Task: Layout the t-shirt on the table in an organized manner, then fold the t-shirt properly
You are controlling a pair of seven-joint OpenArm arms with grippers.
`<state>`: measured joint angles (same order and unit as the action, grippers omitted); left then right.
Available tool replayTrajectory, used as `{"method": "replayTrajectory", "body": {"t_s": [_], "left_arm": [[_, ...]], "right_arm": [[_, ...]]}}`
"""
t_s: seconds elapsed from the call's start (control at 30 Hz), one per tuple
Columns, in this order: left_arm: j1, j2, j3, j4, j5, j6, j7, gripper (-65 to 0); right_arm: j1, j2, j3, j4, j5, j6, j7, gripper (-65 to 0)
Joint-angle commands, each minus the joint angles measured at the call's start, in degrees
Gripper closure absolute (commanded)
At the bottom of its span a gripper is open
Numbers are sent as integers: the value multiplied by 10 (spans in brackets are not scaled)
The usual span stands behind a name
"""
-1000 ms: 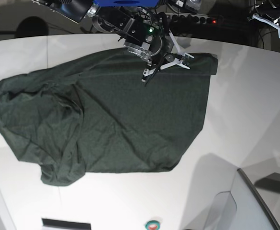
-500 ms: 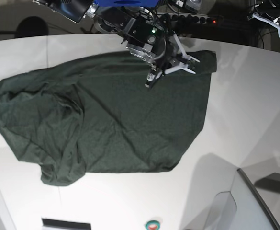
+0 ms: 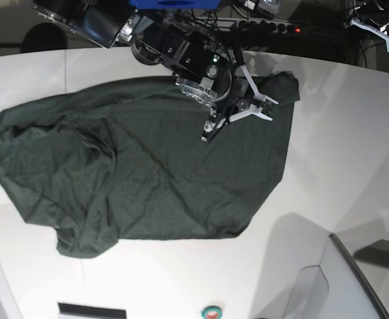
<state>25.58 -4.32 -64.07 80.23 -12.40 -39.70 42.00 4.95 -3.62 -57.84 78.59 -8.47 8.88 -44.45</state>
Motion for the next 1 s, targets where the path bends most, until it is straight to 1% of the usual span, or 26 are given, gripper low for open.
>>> {"method": "replayTrajectory", "body": {"t_s": [0.0, 0.23, 0.47, 0.57, 0.6, 0.63, 0.67, 0.73, 0.77, 0.8, 0.87, 0.9, 0.97], "left_arm": [[5, -9, -3, 7, -6, -3, -6, 0], [4, -9, -3, 7, -6, -3, -6, 0], [2, -9, -2, 6, -6, -3, -6, 0], [1, -8, -2, 6, -6, -3, -6, 0], [1, -8, -2, 6, -6, -3, -6, 0], [1, -8, -2, 6, -6, -3, -6, 0], [1, -8, -2, 6, -6, -3, -6, 0], [1, -8, -2, 6, -6, -3, -6, 0], [1, -8, -2, 6, -6, -3, -6, 0], [1, -8, -2, 6, -6, -3, -6, 0], [0, -8, -2, 6, -6, -3, -6, 0], [0, -8, -2, 6, -6, -3, -6, 0], [-4, -8, -2, 6, -6, -3, -6, 0]], "right_arm": [[15, -6, 0, 7, -1, 0, 8, -9], [46, -7, 1, -47, -1, 0, 12, -9], [78, -6, 1, -58, -1, 0, 12, -11], [91, -8, 1, -79, -1, 0, 12, -18], [95, -11, 1, -94, -1, 0, 12, -29], [100, -13, 1, -107, -1, 0, 12, -60], [103, -13, 1, -116, -1, 0, 12, -101], [104, -20, 1, -123, -3, -3, 13, -206], [104, -19, 1, -120, -3, -3, 13, -242], [104, -19, 7, -112, -4, -4, 14, -257], [92, -18, 51, -77, -4, -4, 24, -254], [75, -13, 77, -52, -4, -4, 26, -248], [49, -1, 99, 1, -3, 0, 25, -245]]}}
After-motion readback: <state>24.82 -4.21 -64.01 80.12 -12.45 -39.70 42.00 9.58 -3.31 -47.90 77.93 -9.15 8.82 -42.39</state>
